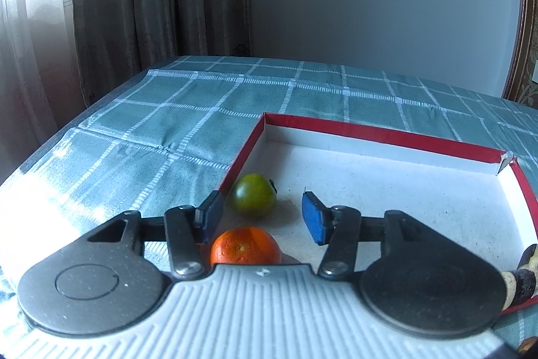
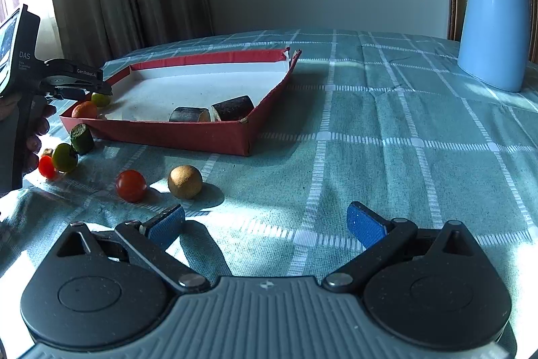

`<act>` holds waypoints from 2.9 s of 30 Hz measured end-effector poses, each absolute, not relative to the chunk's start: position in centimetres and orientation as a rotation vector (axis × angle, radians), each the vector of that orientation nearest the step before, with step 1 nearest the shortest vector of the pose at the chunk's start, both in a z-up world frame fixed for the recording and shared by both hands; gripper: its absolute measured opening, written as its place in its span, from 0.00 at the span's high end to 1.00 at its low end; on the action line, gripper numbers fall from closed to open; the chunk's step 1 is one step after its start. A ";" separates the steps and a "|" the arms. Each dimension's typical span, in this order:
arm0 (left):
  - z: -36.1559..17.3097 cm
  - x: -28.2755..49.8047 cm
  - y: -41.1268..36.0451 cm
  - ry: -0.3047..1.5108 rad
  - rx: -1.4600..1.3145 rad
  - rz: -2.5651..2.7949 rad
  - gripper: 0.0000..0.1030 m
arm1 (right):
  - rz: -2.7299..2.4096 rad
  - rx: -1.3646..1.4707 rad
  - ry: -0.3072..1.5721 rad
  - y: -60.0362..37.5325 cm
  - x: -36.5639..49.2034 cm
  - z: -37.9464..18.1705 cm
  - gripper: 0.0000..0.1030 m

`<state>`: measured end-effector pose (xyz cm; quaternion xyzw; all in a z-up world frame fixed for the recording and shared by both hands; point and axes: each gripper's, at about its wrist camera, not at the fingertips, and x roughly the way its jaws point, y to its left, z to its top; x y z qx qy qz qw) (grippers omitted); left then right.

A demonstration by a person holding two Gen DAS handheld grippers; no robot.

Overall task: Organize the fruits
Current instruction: 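Carry the tomato into the tray beside the tangerine, open left gripper, then grasp the brown round fruit with the right gripper, then lower the brown fruit into the tray and open the right gripper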

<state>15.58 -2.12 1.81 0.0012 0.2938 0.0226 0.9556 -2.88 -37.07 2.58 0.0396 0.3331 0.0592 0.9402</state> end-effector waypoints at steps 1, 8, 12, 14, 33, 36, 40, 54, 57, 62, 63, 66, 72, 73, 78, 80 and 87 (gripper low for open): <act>1.9 15.3 -2.2 0.591 0.009 0.047 0.52 | 0.121 0.081 0.680 -37.1 -2.9 2.6 0.00; 3.5 9.9 -0.6 0.481 -0.008 0.045 0.28 | 0.124 0.089 0.672 -37.2 -3.0 2.7 0.00; 3.9 5.8 1.8 0.404 -0.035 0.052 0.20 | 0.177 0.092 0.622 -37.1 -3.7 3.0 0.00; 3.5 4.4 2.9 0.378 -0.030 0.075 0.17 | 0.227 0.040 0.562 -36.2 -4.5 3.5 0.00; 1.1 2.9 5.2 0.372 -0.070 0.072 0.00 | 0.345 -0.118 0.466 -28.4 -4.1 4.3 0.21; 1.1 3.1 5.3 0.380 -0.079 0.069 0.00 | 0.285 -0.081 0.512 -30.2 -3.3 4.0 0.34; 1.2 3.0 5.2 0.378 -0.077 0.068 0.00 | 0.265 -0.025 0.583 -31.8 -1.9 3.4 0.44; 1.0 3.2 5.1 0.391 -0.069 0.064 0.00 | 0.281 -0.053 0.642 -31.4 -1.0 2.8 0.75; 0.9 3.2 5.1 0.393 -0.066 0.065 0.00 | 0.282 -0.035 0.609 -31.8 -1.3 3.3 0.75; 0.8 3.3 5.0 0.401 -0.058 0.068 0.00 | 0.274 -0.031 0.518 -32.3 -0.6 6.4 0.75; 0.8 3.3 5.0 0.401 -0.057 0.070 0.00 | 0.268 -0.035 0.507 -32.4 0.0 7.1 0.75; 0.8 3.4 4.9 0.405 -0.056 0.073 0.00 | 0.255 -0.030 0.511 -32.9 2.7 8.2 0.75; 0.7 3.5 5.0 0.413 -0.057 0.071 0.00 | 0.243 -0.043 0.626 -32.7 8.5 6.8 0.75; 0.7 3.5 5.0 0.413 -0.057 0.070 0.00 | 0.240 -0.050 0.639 -32.5 9.1 6.5 0.75; 0.7 3.6 5.0 0.417 -0.056 0.073 0.00 | 0.230 -0.072 0.694 -31.7 11.1 4.8 0.75; 0.7 3.6 4.9 0.416 -0.055 0.074 0.00 | 0.229 -0.093 0.701 -31.4 11.3 4.4 0.76; 0.6 3.7 4.9 0.421 -0.052 0.074 0.00 | 0.235 -0.188 0.721 -30.1 12.2 4.1 0.75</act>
